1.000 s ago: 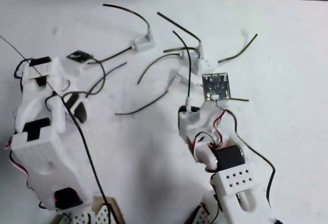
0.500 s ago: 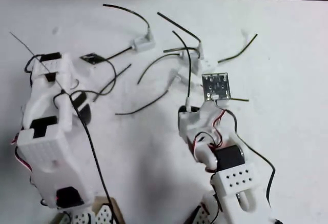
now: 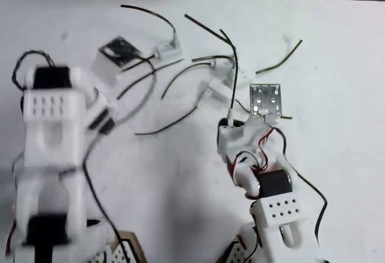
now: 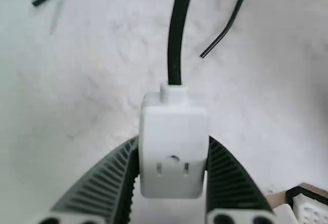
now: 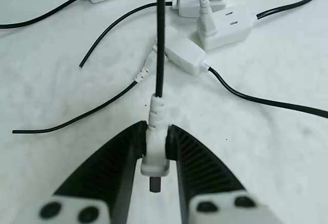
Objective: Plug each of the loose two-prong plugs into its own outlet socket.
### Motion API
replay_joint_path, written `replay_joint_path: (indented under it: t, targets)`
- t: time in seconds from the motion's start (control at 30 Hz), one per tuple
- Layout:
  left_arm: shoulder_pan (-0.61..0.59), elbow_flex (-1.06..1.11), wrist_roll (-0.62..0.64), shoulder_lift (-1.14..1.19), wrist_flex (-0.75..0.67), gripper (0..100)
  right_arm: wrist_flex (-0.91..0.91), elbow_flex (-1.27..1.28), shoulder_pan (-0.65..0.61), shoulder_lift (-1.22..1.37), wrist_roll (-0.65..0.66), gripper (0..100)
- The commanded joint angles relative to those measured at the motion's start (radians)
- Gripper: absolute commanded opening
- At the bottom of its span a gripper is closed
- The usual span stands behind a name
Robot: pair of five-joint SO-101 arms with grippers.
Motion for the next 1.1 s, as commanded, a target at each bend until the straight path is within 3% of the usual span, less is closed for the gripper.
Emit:
replay_joint_path:
  t: [0.0,0.1,0.17,0.53,0.73,0.83,1.07]
  targets:
    - [0.12,0.087,0.064,-0.283,0.003,10,-0.024,-0.009,0.013,-0.012,0.0,1.7]
    - [0.145,0.164,0.146,-0.44,-0.023,25,-0.024,-0.009,0.013,-0.012,0.0,1.7]
    - [0.131,0.21,0.184,-0.529,-0.054,30,-0.024,-0.009,0.013,-0.012,0.0,1.7]
    - [0.128,0.419,0.155,-0.636,-0.086,29,-0.024,-0.008,0.013,-0.012,0.0,1.7]
    - [0.131,0.686,0.149,-0.636,-0.302,29,-0.024,-0.008,0.013,-0.012,0.0,1.7]
    - [0.127,0.822,0.077,-0.634,-0.434,26,-0.024,-0.006,0.013,-0.012,0.0,1.7]
    - [0.116,0.937,0.015,-0.634,-0.505,24,-0.025,0.003,0.012,-0.012,0.0,1.7]
